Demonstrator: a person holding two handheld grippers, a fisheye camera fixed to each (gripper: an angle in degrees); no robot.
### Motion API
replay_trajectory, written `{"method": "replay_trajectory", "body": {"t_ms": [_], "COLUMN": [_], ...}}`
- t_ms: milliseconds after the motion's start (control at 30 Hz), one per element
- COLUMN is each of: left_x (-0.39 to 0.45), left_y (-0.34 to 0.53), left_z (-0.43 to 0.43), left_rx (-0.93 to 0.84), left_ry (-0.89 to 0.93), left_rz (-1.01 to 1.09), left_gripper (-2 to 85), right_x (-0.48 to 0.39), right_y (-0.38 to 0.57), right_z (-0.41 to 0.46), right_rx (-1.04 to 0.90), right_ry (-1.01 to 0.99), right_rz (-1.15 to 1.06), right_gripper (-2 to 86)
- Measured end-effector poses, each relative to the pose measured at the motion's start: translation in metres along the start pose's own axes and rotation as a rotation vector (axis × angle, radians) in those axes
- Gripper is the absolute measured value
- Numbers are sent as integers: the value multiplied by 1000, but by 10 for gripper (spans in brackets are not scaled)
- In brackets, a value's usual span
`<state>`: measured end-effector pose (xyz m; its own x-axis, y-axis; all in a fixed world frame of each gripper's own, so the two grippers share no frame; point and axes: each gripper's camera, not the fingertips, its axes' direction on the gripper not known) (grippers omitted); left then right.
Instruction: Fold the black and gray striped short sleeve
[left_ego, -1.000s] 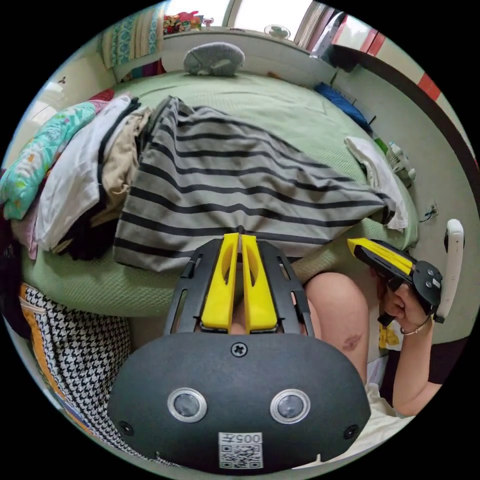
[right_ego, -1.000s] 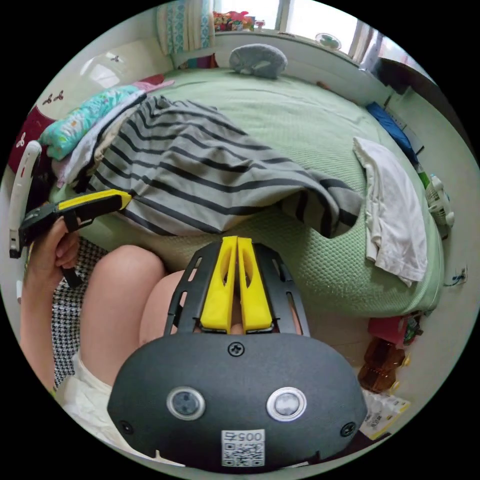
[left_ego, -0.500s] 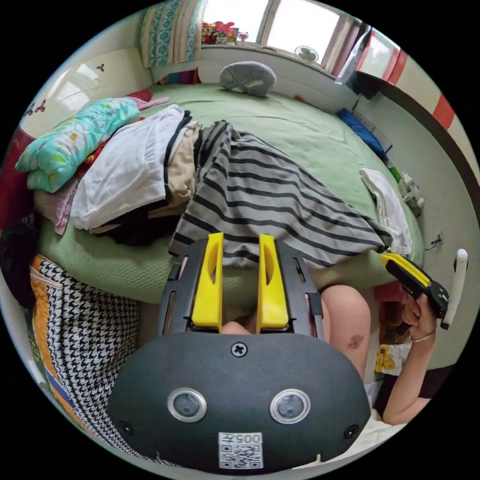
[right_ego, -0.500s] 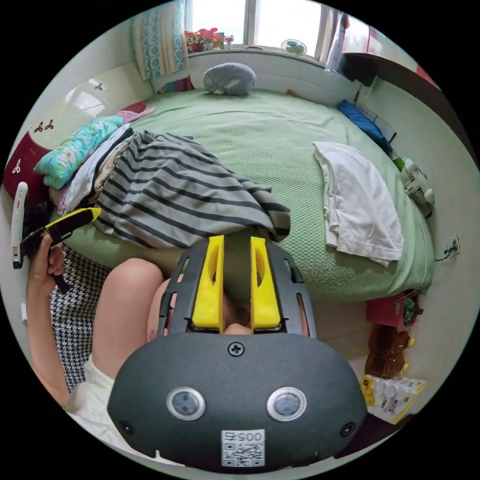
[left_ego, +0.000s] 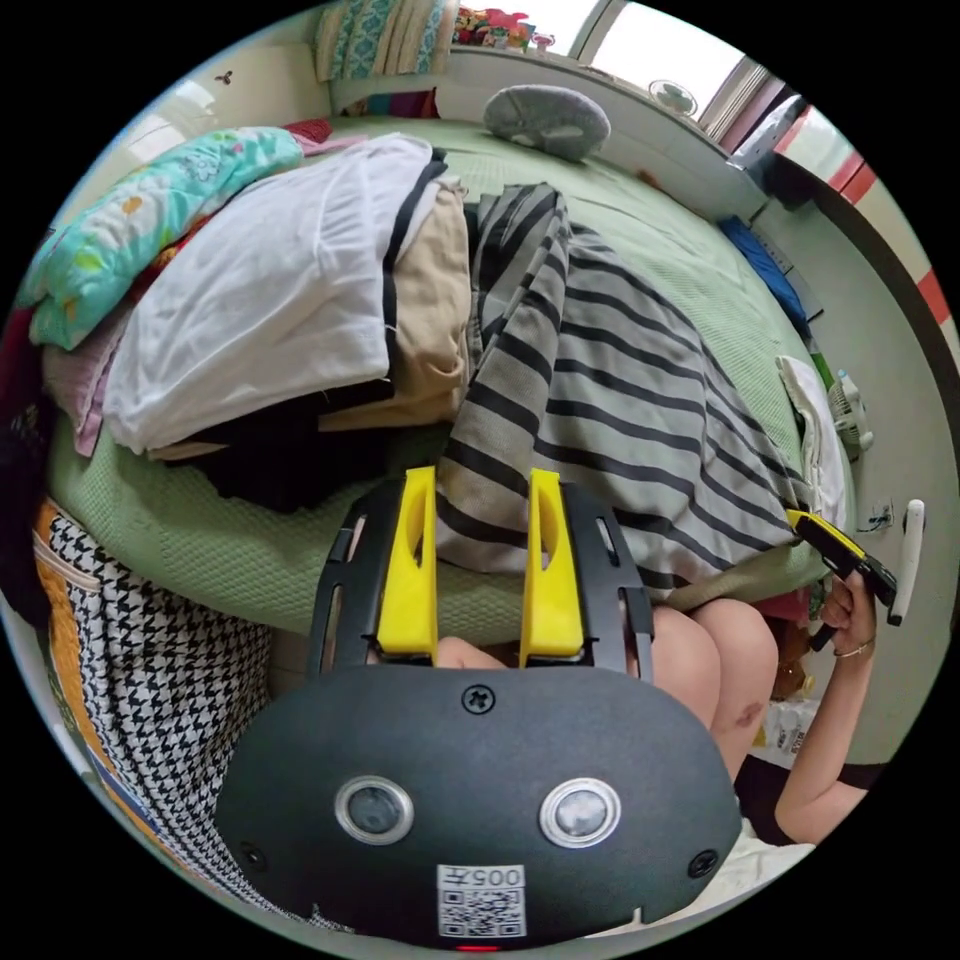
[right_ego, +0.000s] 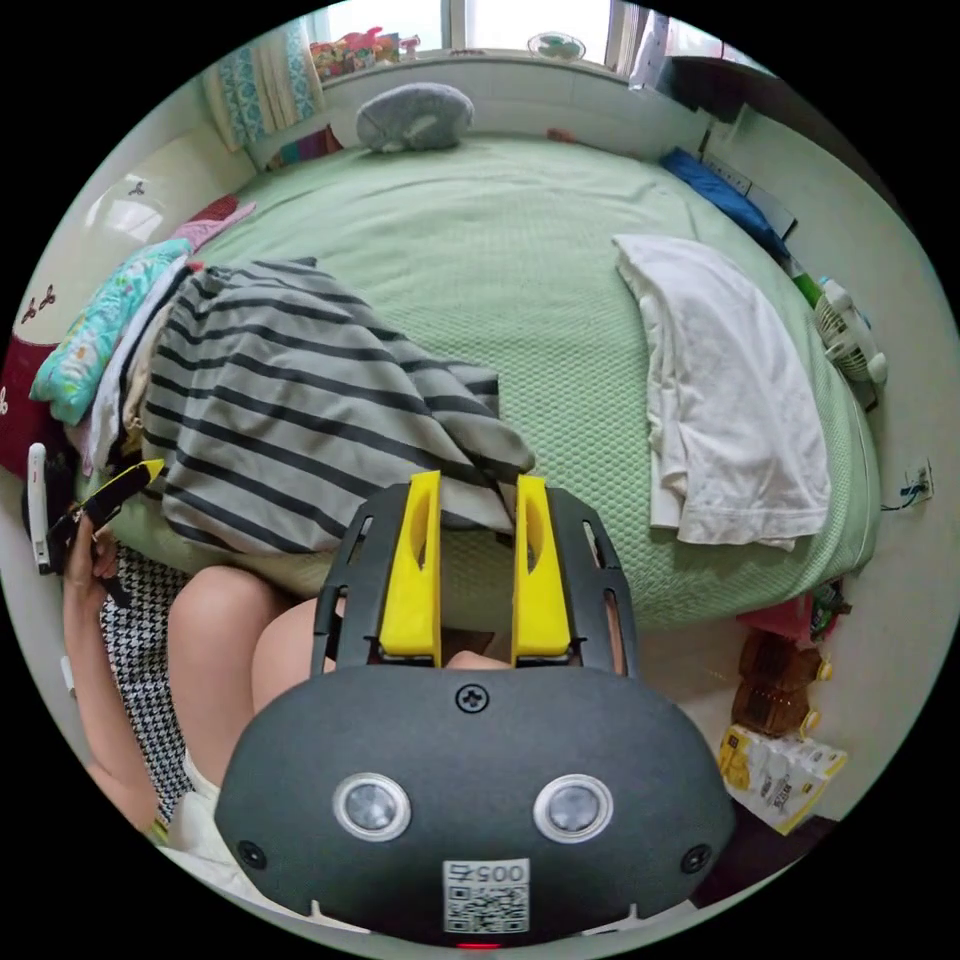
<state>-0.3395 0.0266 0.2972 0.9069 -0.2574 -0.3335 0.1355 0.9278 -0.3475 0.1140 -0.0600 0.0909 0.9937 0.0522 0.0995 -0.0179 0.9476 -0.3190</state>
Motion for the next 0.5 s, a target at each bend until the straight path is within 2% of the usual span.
{"method": "replay_trajectory", "body": {"t_ms": [200, 333, 500], "left_x": [3, 2, 14], "left_y": [-4, 1, 7], "left_z": [5, 1, -7], "left_rx": [-17, 9, 8], "left_ry": [-64, 9, 33], "left_rz": [47, 42, 81], "left_gripper": [99, 65, 58], "right_x": [-10, -5, 20], "right_y": [-8, -6, -18], "right_z": [8, 1, -28], "right_rx": [-17, 23, 126], "right_ry": [67, 24, -5], "right_rz": [-16, -22, 83], "right_gripper": [69, 23, 13]}}
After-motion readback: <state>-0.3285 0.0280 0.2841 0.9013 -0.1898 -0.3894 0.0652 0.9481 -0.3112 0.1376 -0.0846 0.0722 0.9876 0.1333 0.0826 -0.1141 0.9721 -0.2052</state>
